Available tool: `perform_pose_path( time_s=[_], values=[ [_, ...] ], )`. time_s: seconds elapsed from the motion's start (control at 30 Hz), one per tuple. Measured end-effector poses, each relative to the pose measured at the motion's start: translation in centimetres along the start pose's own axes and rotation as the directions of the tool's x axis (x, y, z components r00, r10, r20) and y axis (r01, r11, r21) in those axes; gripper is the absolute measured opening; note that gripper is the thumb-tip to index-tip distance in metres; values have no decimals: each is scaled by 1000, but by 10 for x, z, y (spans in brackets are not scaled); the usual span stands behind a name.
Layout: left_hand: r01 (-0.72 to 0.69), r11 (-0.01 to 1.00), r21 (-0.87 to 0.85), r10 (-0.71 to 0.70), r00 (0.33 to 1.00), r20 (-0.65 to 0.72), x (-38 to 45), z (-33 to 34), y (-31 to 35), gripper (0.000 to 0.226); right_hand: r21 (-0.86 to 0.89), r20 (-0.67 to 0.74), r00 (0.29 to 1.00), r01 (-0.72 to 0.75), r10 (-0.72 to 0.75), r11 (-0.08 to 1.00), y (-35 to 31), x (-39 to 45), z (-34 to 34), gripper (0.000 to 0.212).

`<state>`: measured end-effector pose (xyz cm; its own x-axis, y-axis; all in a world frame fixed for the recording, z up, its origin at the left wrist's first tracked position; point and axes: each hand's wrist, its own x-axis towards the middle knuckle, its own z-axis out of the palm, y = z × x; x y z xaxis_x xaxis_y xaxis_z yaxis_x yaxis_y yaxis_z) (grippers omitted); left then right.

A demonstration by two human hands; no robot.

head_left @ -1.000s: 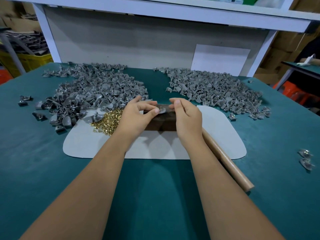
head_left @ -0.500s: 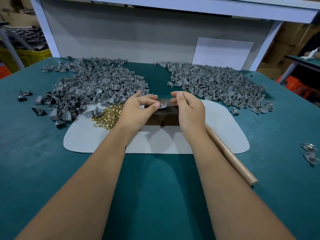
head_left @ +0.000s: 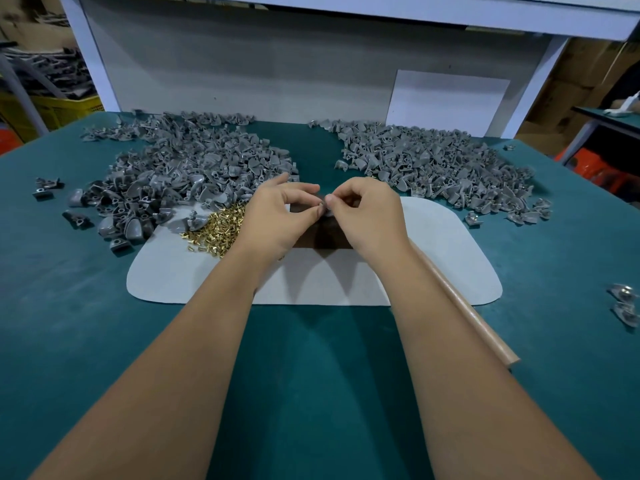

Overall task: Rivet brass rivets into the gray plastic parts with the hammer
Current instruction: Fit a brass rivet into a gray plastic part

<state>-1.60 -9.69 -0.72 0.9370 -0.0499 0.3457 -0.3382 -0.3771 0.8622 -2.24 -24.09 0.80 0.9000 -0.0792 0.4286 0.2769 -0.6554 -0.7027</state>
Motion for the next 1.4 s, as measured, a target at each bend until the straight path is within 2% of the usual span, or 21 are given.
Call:
perform_pose_path(
  time_s=[0.33,0.57,0.8,0.9,1.0,1.07,1.13,1.2,1.3,1.4],
  values=[
    [2,1000,13,-2,1000,-9,2,1,-1,17,-199,16,998,65,-63,978,-3,4,9,14],
    [22,1000,2,-22,1000,-6,2,2,-2,12,-236,1,998,58,-60,970,-4,6,11,19],
    [26,1000,10,-25,1000,-14,2,3,-6,11,-206,5,997,74,-74,976,-5,2,9,13],
    [18,999,45,-17,1000,-25,3,5,-8,9,-96,16,997,72,-71,993,-7,-1,-1,18],
    [15,998,63,-12,999,-40,4,5,-8,7,38,-104,993,-45,49,998,-12,-1,-22,30],
    [16,999,50,-14,999,-45,4,6,-9,8,58,-205,963,-167,176,984,-7,2,-44,34],
    [18,999,35,-16,999,-48,3,7,-9,6,-45,-186,944,-284,272,958,3,1,-66,37],
    [18,999,35,-17,999,-50,4,8,-10,7,-303,-67,940,-339,335,891,11,-5,-78,35],
    [27,999,37,-25,998,-50,3,8,-10,8,-562,122,907,-272,404,781,17,-19,-76,30],
    [37,999,18,-35,997,-64,2,9,-11,7,-643,176,906,-190,384,742,20,-26,-67,34]
  ],
)
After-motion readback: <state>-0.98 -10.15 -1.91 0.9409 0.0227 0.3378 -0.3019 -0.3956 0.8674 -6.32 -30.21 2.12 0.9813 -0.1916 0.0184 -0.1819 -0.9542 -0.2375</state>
